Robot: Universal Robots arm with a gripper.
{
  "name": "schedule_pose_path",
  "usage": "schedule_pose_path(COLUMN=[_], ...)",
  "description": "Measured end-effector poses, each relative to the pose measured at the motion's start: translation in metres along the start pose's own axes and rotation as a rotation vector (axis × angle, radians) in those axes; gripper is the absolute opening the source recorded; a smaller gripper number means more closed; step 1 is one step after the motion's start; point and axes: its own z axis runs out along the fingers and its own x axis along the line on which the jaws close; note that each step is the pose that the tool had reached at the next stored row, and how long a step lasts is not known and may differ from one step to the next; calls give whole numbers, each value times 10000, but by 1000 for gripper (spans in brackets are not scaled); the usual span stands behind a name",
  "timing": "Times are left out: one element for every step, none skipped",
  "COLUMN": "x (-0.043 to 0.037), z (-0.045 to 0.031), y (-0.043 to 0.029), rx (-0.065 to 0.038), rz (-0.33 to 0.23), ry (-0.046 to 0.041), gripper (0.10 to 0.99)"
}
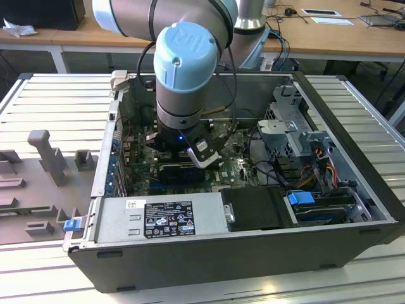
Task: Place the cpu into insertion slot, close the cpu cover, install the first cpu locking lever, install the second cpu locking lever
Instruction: 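Install the second cpu locking lever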
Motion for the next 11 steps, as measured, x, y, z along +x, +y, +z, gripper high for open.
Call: schedule_pose_path(x=[2, 4, 8, 12, 14, 17, 19, 19, 20, 20, 20], z=[5, 11, 17, 22, 29, 34, 35, 35, 32, 24, 11], y=[-1, -3, -5, -7, -9, -10, -10, -10, -9, -6, -1], rx=[-8, -14, -17, -24, -35, -44, -46, -47, -50, -52, -55], rz=[-1, -2, -1, -1, -3, -3, -3, -3, -3, -4, -4], ry=[0, -1, 0, 1, 0, -1, 0, 0, -3, -4, -3], gripper=[106, 106, 106, 106, 106, 106, 106, 106, 106, 106, 106])
